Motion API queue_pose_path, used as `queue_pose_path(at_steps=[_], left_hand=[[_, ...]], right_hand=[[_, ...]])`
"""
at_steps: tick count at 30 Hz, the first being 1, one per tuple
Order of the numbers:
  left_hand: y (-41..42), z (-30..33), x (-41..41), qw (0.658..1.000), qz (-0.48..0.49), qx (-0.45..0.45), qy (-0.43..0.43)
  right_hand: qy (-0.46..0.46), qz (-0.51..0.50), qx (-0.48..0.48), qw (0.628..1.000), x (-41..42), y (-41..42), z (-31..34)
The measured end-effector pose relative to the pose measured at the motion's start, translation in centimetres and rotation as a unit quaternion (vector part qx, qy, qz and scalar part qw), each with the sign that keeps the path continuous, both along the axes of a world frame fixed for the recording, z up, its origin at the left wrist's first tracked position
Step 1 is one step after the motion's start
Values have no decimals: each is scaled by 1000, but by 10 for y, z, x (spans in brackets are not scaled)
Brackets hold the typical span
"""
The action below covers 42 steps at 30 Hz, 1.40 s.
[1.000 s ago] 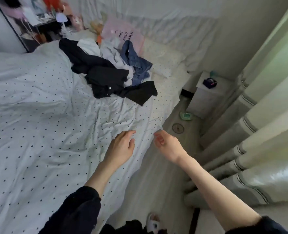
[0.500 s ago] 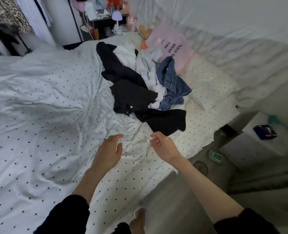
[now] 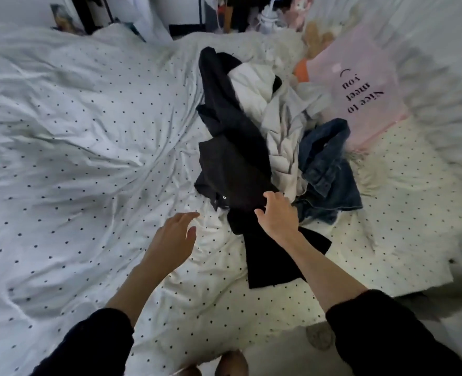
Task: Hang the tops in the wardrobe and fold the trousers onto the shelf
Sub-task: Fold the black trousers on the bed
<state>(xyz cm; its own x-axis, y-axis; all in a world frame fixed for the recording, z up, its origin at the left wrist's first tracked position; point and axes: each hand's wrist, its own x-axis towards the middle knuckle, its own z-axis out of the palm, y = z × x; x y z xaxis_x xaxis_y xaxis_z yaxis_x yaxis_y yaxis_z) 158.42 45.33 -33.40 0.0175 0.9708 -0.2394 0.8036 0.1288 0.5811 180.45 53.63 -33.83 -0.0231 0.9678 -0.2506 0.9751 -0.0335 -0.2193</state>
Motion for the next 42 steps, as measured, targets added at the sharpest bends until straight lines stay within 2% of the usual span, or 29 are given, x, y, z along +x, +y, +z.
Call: queue_pose_path(at_steps=[4, 8, 10, 14, 17, 18, 21, 23, 26, 29, 33, 36, 39, 42], left_hand=[[15, -12, 12, 998, 64, -9, -2], [17, -23, 21, 995, 92, -35, -4], [17, -27, 18, 993, 104, -49, -3], [17, -32, 12, 987, 149, -59, 10], [23, -30, 17, 987, 148, -60, 15], [25, -30, 19, 988, 144, -60, 16], [32, -36, 26, 989, 134, -58, 16], [30, -41, 27, 990, 131, -54, 17], [26, -49, 31, 988, 132, -74, 19], [23, -51, 36, 987, 130, -96, 16], [25, -52, 34, 989, 125, -73, 25], [22, -55, 31, 989, 128, -67, 24], [11, -60, 29, 988, 130, -81, 5], [8, -66, 28, 985, 147, -86, -36]], right_hand=[[-148, 105, 27, 983, 1, 50, -35], [-266, 175, -24, 948, 7, 67, -69], [-261, 182, 36, 947, 8, 76, -78], [-171, 223, 142, 949, 14, 93, -86], [-173, 237, 78, 953, 13, 92, -88], [-201, 262, 40, 943, 14, 89, -91], [-276, 306, 27, 911, 21, 90, -103], [-260, 297, 72, 916, 15, 95, -97], [-146, 248, 130, 949, 12, 106, -94], [-73, 161, 64, 982, 12, 102, -94], [-99, 85, -14, 991, 16, 101, -103], [-77, 21, -41, 996, 11, 111, -100], [-41, 44, -40, 997, 7, 112, -96], [73, 91, -43, 992, 4, 89, -88]])
